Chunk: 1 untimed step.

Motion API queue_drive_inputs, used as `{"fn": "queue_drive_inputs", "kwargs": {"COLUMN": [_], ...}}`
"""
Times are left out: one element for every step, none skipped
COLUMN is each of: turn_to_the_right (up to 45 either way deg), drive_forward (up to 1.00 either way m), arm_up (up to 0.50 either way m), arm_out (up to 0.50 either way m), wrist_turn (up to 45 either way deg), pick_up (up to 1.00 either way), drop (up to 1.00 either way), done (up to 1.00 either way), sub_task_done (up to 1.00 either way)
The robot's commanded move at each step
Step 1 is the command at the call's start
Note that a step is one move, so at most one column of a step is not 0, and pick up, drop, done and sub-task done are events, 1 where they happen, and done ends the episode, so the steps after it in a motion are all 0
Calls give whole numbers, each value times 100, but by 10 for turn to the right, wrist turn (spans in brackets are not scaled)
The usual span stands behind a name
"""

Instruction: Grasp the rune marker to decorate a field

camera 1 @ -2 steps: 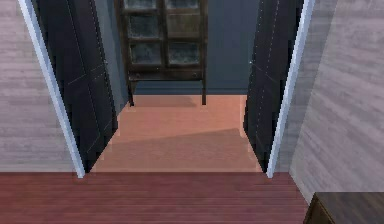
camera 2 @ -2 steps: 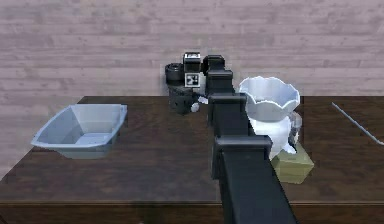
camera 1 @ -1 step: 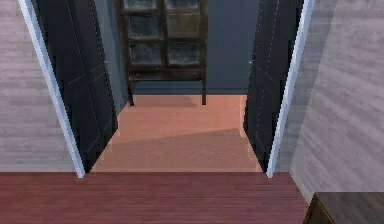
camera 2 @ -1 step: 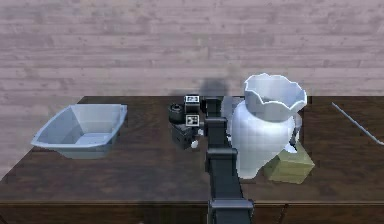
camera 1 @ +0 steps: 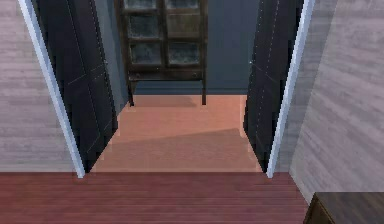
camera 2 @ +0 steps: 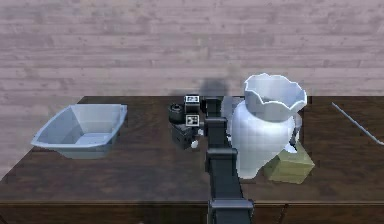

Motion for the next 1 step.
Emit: {"fn": "queue_drive_inputs", "kwargs": {"turn_to_the_right": [0], "drive_forward": [0], "arm_up": [10], "arm_out": [0], "wrist_turn": [0], "pick_up": [0], "drop": [0], "done": [0], "sub_task_done": [0]}}
